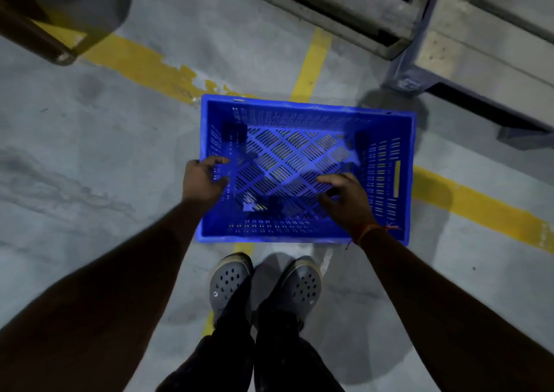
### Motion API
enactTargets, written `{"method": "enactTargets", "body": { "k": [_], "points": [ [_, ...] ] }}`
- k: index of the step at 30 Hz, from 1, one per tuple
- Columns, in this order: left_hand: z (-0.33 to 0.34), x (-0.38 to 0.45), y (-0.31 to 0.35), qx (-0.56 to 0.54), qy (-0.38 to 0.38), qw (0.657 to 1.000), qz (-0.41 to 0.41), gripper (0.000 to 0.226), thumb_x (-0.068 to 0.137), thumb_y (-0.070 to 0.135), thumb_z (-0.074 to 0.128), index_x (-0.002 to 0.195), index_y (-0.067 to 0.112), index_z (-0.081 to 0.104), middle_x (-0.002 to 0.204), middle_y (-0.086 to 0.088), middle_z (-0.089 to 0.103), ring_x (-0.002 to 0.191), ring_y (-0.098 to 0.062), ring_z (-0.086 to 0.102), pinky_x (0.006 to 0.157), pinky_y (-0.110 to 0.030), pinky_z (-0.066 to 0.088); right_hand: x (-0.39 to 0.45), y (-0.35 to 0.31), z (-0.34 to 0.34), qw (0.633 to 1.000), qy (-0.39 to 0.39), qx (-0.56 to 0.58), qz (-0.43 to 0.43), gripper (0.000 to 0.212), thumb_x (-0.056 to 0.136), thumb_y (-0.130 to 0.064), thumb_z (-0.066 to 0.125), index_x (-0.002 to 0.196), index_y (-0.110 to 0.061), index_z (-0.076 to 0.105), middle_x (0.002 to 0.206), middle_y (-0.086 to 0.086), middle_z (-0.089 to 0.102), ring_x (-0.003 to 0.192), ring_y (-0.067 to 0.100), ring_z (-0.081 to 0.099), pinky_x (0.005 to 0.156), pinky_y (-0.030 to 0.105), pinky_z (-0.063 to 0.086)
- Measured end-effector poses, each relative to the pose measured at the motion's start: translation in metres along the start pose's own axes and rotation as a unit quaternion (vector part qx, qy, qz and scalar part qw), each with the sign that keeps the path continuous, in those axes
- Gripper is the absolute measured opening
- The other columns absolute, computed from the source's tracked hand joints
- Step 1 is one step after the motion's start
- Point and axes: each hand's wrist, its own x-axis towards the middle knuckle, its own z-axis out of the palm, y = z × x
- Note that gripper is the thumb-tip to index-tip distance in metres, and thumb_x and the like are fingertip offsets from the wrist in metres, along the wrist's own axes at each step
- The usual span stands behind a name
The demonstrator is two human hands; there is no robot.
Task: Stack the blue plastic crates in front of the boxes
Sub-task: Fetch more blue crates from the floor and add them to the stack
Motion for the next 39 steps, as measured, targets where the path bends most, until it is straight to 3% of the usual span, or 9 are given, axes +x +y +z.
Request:
{"method": "enactTargets", "body": {
  "k": [4, 6, 13, 15, 23, 27, 33, 36, 39],
  "points": [
    [-0.026, 0.028, -0.007, 0.078, -0.015, 0.997, -0.022, 0.029, 0.078, 0.023, 0.079, 0.106, 0.026, 0.075, 0.071, -0.012, 0.062, 0.084, -0.039, 0.063, 0.078, -0.040, 0.051, 0.015, -0.003, 0.002, 0.999, 0.033, 0.010, -0.012, 0.033, 0.076, -0.014, 0.072, 0.108, -0.012, 0.072, 0.102, 0.014, 0.059, 0.084, 0.015, 0.058, 0.079, 0.001, 0.040],
    [-0.034, 0.033, -0.013, 0.107, -0.035, 0.993, -0.044, 0.030, 0.079, 0.024, 0.081, 0.109, 0.023, 0.076, 0.095, -0.018, 0.072, 0.097, -0.039, 0.064, 0.086, -0.039, 0.051, 0.021, -0.004, 0.000, 0.999, 0.048, -0.003, -0.002, 0.035, 0.073, -0.015, 0.071, 0.107, -0.009, 0.072, 0.102, 0.015, 0.058, 0.090, 0.016, 0.054, 0.083, -0.003, 0.031],
    [-0.034, 0.042, -0.026, 0.110, -0.049, 0.990, -0.078, 0.030, 0.079, 0.028, 0.080, 0.108, 0.031, 0.075, 0.115, -0.018, 0.069, 0.105, -0.033, 0.064, 0.089, -0.033, 0.051, 0.019, 0.015, -0.009, 0.993, 0.084, -0.051, 0.070, 0.039, 0.073, -0.010, 0.078, 0.111, -0.016, 0.072, 0.113, 0.014, 0.053, 0.106, 0.023, 0.054, 0.097, 0.012, 0.032],
    [-0.034, 0.043, -0.026, 0.101, -0.049, 0.989, -0.097, 0.029, 0.079, 0.029, 0.080, 0.107, 0.035, 0.074, 0.120, -0.017, 0.066, 0.097, -0.031, 0.067, 0.085, -0.030, 0.052, 0.014, 0.024, -0.012, 0.989, 0.099, -0.083, 0.074, 0.038, 0.072, -0.011, 0.076, 0.109, -0.017, 0.072, 0.112, 0.014, 0.051, 0.106, 0.029, 0.054, 0.098, 0.021, 0.037],
    [-0.030, 0.035, -0.027, 0.096, -0.010, 0.992, -0.086, 0.024, 0.081, 0.026, 0.076, 0.090, 0.046, 0.067, 0.113, -0.014, 0.064, 0.086, -0.029, 0.068, 0.084, -0.035, 0.056, 0.008, 0.054, -0.025, 0.966, 0.132, -0.159, 0.152, 0.039, 0.073, -0.021, 0.078, 0.111, -0.025, 0.072, 0.134, 0.017, 0.041, 0.122, 0.040, 0.038, 0.106, 0.039, 0.033],
    [-0.027, 0.028, -0.027, 0.100, 0.017, 0.992, -0.076, 0.021, 0.084, 0.024, 0.073, 0.097, 0.040, 0.072, 0.113, -0.014, 0.056, 0.086, -0.032, 0.065, 0.086, -0.037, 0.053, 0.012, 0.070, -0.026, 0.963, 0.123, -0.112, 0.212, 0.040, 0.073, -0.027, 0.080, 0.111, -0.031, 0.070, 0.142, 0.014, 0.034, 0.130, 0.038, 0.036, 0.113, 0.045, 0.033],
    [-0.024, 0.019, -0.028, 0.109, 0.048, 0.992, -0.044, 0.023, 0.086, 0.022, 0.071, 0.104, 0.035, 0.072, 0.113, -0.014, 0.052, 0.078, -0.031, 0.062, 0.084, -0.037, 0.052, 0.027, 0.092, -0.021, 0.966, 0.091, 0.047, 0.236, 0.038, 0.067, -0.043, 0.077, 0.105, -0.038, 0.073, 0.121, 0.011, 0.058, 0.101, 0.027, 0.065, 0.095, 0.045, 0.054],
    [-0.025, 0.017, -0.028, 0.090, 0.051, 0.994, -0.041, 0.020, 0.085, 0.026, 0.072, 0.101, 0.037, 0.070, 0.113, -0.011, 0.057, 0.077, -0.021, 0.063, 0.083, -0.034, 0.052, 0.032, 0.091, -0.030, 0.963, 0.081, 0.106, 0.233, 0.031, 0.072, -0.026, 0.080, 0.102, -0.030, 0.076, 0.107, 0.013, 0.072, 0.088, 0.029, 0.071, 0.084, 0.050, 0.058],
    [-0.033, 0.012, -0.026, 0.049, 0.042, 0.997, -0.035, 0.020, 0.081, 0.033, 0.075, 0.098, 0.039, 0.068, 0.091, -0.009, 0.069, 0.083, -0.022, 0.066, 0.083, -0.037, 0.055, 0.028, 0.087, -0.042, 0.961, 0.069, 0.147, 0.225, 0.028, 0.074, -0.019, 0.080, 0.098, -0.031, 0.077, 0.103, 0.014, 0.074, 0.085, 0.029, 0.071, 0.085, 0.054, 0.058]
  ]
}}
